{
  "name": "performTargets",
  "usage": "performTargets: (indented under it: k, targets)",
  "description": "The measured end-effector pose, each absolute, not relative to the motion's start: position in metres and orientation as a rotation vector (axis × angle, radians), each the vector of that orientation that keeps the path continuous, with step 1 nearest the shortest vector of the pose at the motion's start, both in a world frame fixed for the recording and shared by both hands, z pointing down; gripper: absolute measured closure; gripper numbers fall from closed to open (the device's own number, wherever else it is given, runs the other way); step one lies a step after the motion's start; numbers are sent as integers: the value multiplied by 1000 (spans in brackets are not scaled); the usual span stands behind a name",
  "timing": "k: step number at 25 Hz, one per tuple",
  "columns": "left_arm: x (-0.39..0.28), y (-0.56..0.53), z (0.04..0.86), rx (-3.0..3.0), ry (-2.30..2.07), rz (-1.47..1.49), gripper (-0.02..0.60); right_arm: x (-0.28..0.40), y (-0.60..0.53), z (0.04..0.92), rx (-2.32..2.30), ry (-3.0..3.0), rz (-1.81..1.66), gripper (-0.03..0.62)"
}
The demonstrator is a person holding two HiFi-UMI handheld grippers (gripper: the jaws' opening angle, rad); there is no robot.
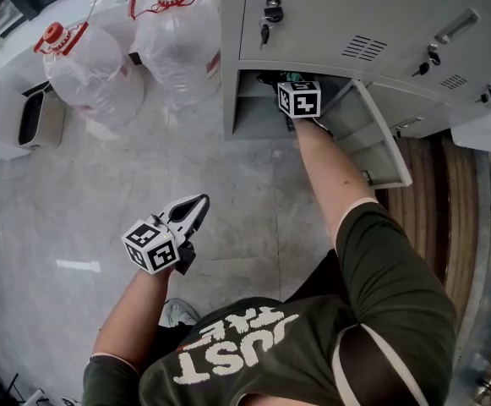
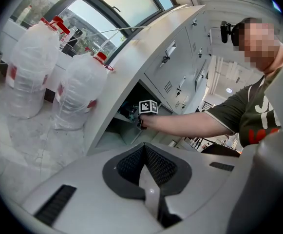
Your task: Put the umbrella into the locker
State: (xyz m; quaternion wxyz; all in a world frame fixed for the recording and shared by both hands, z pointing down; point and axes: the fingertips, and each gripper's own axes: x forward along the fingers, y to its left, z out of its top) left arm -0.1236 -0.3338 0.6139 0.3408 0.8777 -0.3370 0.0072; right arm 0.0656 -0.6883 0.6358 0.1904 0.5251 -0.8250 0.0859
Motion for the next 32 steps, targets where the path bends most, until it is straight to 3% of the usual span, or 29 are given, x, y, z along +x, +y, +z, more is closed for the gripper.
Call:
performTargets:
  k: [13, 25, 32]
  targets:
    - [-127, -343, 619, 2287, -912, 44, 573, 59, -707, 645, 1454, -2298, 200, 358]
    - [-125, -342, 614, 2301, -901, 28, 574, 62, -697, 644, 1467, -2313, 260, 233]
    - [-126, -336, 610, 2316, -887, 19, 574, 65, -676, 643, 1475, -2286, 259, 223]
